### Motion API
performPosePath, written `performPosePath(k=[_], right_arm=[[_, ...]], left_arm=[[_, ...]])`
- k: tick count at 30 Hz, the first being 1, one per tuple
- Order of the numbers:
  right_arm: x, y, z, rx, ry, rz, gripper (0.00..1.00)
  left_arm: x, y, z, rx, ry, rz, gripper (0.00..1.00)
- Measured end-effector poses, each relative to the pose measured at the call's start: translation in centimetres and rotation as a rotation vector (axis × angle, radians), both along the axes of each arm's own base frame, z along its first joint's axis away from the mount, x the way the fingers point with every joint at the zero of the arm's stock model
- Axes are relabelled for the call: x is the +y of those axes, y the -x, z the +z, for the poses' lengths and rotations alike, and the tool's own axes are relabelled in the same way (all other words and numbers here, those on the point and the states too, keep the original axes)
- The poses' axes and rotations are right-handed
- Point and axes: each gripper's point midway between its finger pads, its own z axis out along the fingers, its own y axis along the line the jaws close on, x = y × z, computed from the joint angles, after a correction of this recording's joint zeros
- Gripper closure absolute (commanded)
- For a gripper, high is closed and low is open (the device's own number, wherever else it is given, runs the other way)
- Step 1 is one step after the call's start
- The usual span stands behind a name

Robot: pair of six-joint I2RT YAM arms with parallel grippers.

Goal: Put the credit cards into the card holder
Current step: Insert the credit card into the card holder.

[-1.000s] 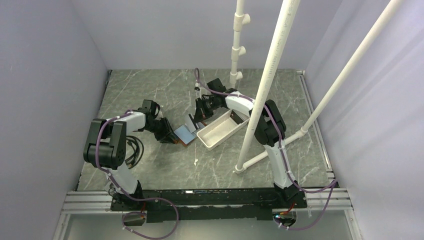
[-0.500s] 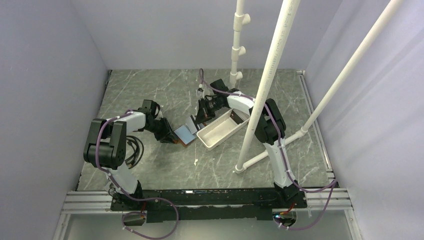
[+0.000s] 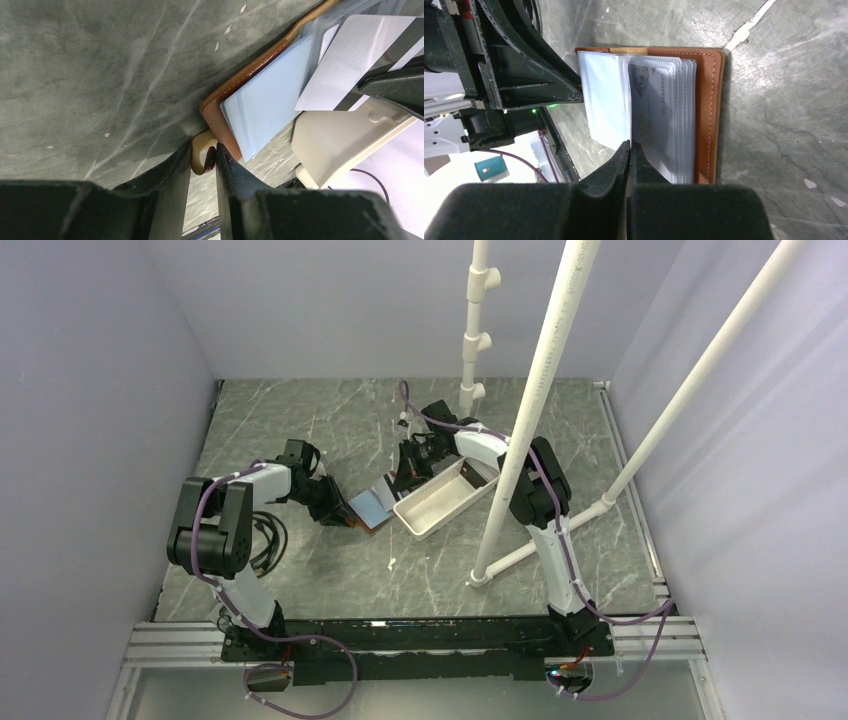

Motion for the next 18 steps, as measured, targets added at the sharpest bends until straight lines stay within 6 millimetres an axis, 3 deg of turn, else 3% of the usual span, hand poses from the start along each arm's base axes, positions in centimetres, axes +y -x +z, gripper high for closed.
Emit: performPosePath(k=[18], right_arm=[[0.64, 0.40, -0.22, 0.004, 0.023, -0.007, 1.00]], left_arm=[[0.12, -0.02, -0.08, -0.006, -0.007, 0.003, 0.73]])
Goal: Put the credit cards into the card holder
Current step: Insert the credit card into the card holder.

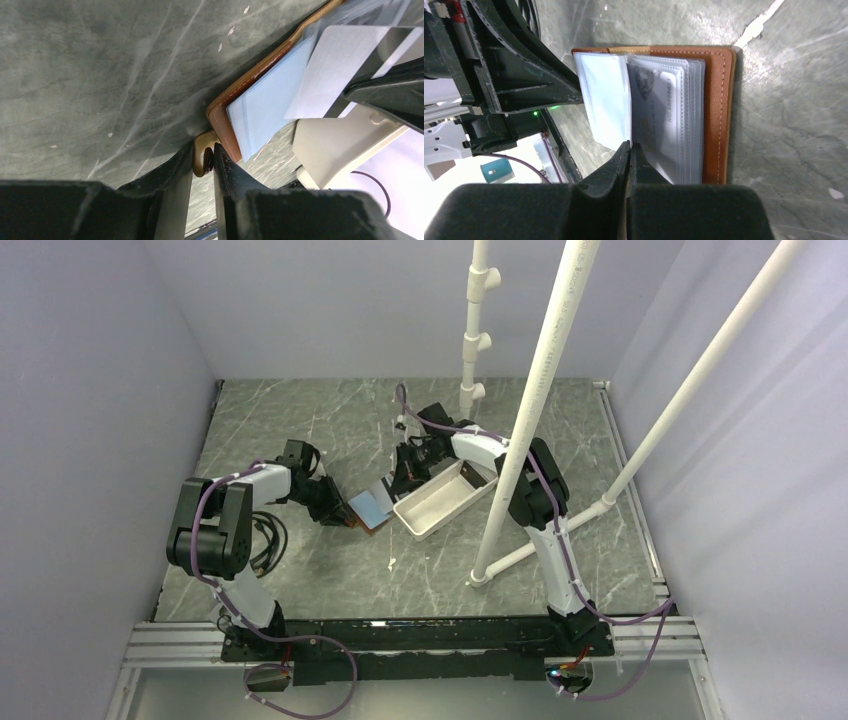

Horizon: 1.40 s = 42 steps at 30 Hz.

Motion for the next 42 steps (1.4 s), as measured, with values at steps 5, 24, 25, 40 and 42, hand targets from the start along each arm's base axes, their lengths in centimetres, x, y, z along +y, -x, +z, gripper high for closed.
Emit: performPosePath(k=[5, 24, 25, 40, 42], right_arm=[[0.2, 0.9, -0.4, 0.060, -0.009, -0.012, 1.00], [0.4, 1.0, -0.6, 0.044, -0.014, 0.075, 1.00], [0.5, 1.0, -0.8, 0.049, -0.018, 0.081, 1.00], [1.4, 1.1, -0.7, -0.003, -0.043, 0.185, 0.94], [1.6, 1.1, -0.8, -0.012, -0.043, 0.198, 0.94]], left_arm=[[0.0, 0.0, 0.0, 0.002, 0.002, 0.006, 0.73], [0.0, 0.0, 0.0, -0.004, -0.001, 0.008, 0.74], [0.0, 0.0, 0.0, -0.004, 0.000, 0.007, 0.74], [0.1, 0.0, 0.0, 0.001, -0.004, 0.008, 0.75], [0.0, 0.0, -0.1, 0.005, -0.003, 0.007, 0.75]])
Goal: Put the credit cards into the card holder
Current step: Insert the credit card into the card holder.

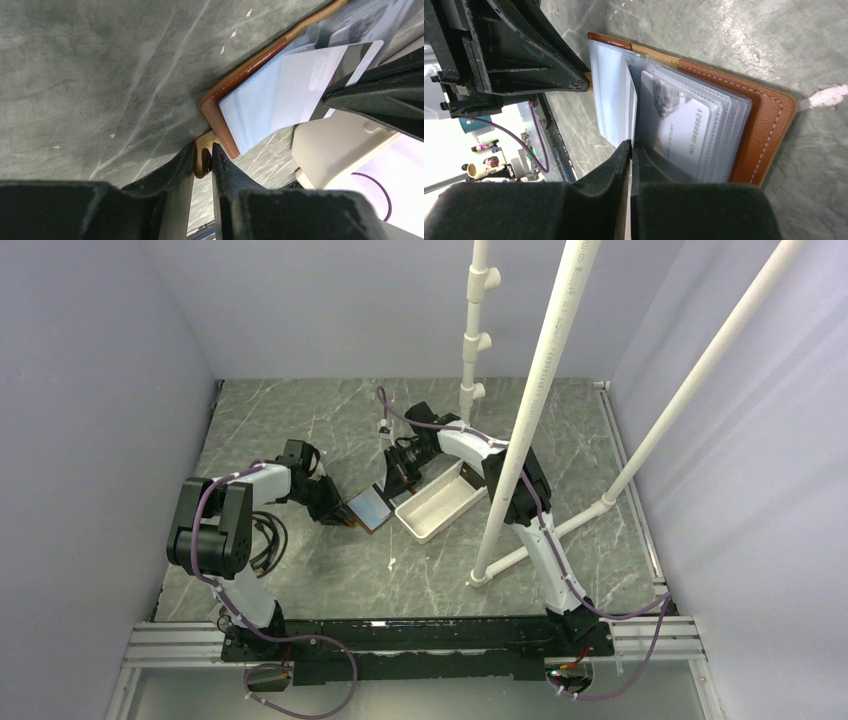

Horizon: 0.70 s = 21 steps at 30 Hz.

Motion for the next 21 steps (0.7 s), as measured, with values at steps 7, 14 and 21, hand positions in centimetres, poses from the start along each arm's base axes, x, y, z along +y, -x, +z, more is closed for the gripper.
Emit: performPosePath(k=[7, 14, 21], right_arm=[[0.9, 0.7, -0.6, -0.003, 0.002, 0.004, 0.80], [1.1, 0.6, -0.3, -0.090, 0.057, -0.048, 0.65], [1.0, -0.3, 0.0, -0.134, 0.069, -0.094, 0.60]], left_arm=[[0.0, -0.2, 0.0, 0.002, -0.002, 0.000, 0.76], [0.0, -0.4, 0.1, -0.004, -0.005, 0.002, 0.76], [0.0, -0.7, 0.1, -0.018, -0.005, 0.002, 0.77]])
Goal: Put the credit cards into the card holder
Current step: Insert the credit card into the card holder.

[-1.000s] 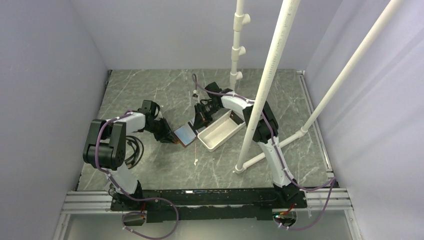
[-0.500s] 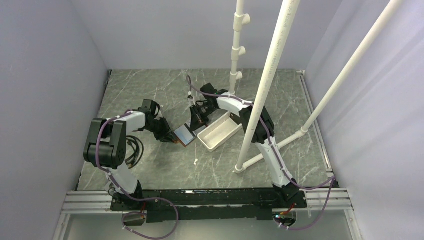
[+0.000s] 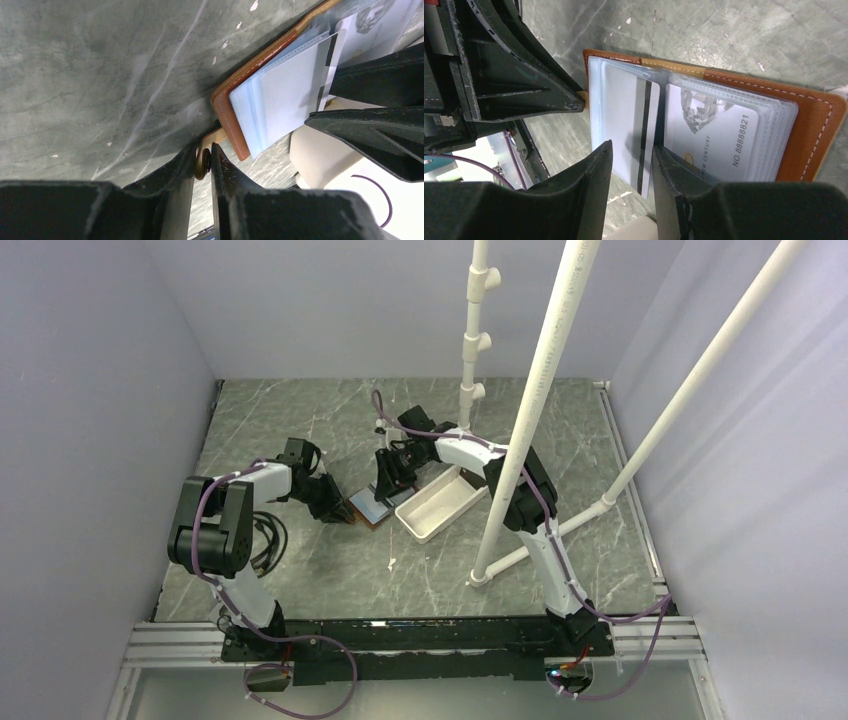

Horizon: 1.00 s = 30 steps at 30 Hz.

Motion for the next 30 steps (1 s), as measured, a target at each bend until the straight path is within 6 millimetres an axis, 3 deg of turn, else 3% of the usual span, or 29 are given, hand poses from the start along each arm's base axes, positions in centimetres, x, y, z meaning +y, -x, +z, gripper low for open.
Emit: performPosePath(k=[8, 12, 24, 30], right_arm=[[1.6, 0.8, 0.1, -0.005, -0.041, 0.016, 0.57], [1.9, 0.9, 0.1, -0.011, -0.048, 0.022, 0.50], [0.3, -0.8, 2.2, -0.011, -0.075, -0.033, 0.32], [-1.8, -3.7, 4.3, -0.090, -0.035, -0.106, 0.30]], left_arm=[[0.0, -0.3, 0.0, -0.004, 0.000, 0.000, 0.81], [0.2, -0.3, 0.0, 0.002, -0.013, 0.003, 0.83], [0.3, -0.5, 0.1, -0.008, -0.028, 0.006, 0.94], [0.8, -0.5, 0.1, -0.022, -0.058, 0.001, 0.93]])
